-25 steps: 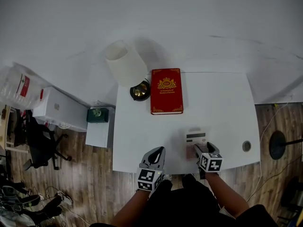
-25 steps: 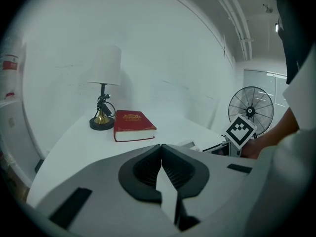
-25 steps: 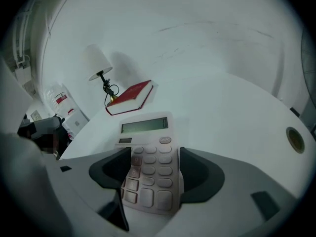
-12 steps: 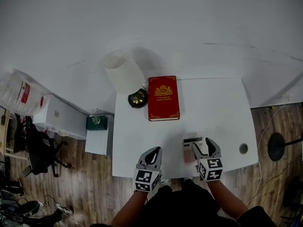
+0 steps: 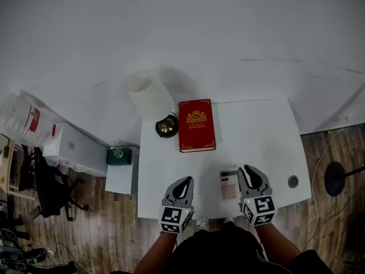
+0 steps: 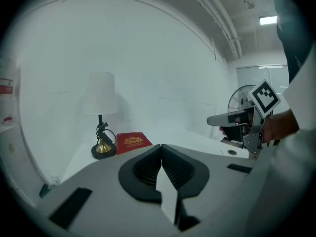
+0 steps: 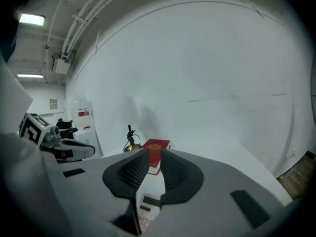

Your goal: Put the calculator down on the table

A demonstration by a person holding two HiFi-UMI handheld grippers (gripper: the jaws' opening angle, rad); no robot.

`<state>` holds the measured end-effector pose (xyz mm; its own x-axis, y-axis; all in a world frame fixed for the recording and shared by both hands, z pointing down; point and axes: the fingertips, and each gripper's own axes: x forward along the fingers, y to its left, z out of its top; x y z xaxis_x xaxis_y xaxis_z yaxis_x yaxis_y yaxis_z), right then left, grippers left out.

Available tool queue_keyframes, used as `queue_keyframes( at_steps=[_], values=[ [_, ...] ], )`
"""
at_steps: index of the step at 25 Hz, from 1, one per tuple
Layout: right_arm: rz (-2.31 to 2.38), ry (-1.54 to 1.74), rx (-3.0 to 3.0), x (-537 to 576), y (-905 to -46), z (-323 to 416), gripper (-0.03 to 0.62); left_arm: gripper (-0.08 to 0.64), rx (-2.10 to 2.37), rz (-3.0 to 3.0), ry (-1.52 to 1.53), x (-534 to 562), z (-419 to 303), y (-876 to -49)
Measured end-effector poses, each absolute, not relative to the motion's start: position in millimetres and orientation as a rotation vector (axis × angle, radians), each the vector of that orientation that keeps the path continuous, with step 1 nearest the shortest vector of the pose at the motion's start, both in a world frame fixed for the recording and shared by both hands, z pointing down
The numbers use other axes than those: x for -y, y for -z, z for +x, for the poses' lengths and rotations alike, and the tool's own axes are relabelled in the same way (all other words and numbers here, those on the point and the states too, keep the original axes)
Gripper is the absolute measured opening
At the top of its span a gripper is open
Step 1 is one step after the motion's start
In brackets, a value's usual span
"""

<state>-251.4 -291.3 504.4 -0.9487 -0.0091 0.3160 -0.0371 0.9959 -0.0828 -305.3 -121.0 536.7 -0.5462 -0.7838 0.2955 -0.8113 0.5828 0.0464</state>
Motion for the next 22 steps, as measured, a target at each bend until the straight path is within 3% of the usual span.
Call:
queue_keyframes(
  at_steps=[4, 22],
  values=[
    [0.049, -0.069, 2.889, 287.8, -485.8, -247.8, 0.018, 0.02, 2.547, 1.319, -0.106, 125.2, -307.6, -521.9],
    [0.077, 0.097, 2.949, 294.9, -463.1, -236.6, 0.017, 0.02, 2.532, 1.346, -0.091, 132.9, -298.7, -511.4]
  ],
)
